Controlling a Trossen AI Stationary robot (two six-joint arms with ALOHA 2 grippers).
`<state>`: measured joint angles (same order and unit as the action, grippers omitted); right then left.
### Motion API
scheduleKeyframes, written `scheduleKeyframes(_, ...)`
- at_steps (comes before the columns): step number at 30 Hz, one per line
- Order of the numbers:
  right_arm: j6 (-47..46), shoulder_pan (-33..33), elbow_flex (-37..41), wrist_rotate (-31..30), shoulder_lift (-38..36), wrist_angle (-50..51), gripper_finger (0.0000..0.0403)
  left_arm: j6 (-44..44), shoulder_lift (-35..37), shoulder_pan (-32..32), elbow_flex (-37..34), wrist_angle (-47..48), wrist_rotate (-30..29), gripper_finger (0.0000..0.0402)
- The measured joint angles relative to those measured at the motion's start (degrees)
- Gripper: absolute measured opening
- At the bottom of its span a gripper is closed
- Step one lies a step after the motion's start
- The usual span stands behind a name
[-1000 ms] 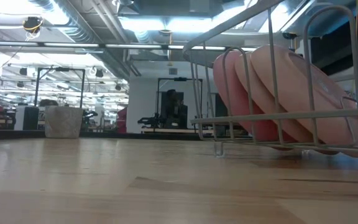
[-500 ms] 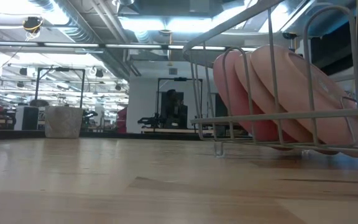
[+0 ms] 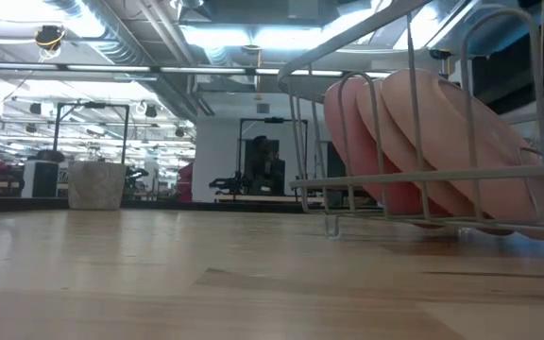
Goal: Sort dishes
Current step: Put the white plate into the dish rack
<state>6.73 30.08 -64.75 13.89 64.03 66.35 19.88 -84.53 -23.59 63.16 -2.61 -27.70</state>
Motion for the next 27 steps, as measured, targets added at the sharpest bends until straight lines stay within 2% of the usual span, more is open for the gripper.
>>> scheduleKeyframes(5,0.4,-2.5,0.0,-2.6,0.2,-1.1,0.0028,-0.1,-0.1,0.0,0.0,0.1,0.0,0.0)
scheduleKeyframes(15,0.6,-2.8,0.2,-11.8,0.3,-0.1,0.007,-0.5,-0.1,0.0,0.0,0.2,0.0,0.0)
scheduleKeyframes(27,1.1,-2.8,0.2,-16.9,2.6,-0.2,0.0108,-0.7,-0.1,0.0,0.0,0.2,0.0,0.0)
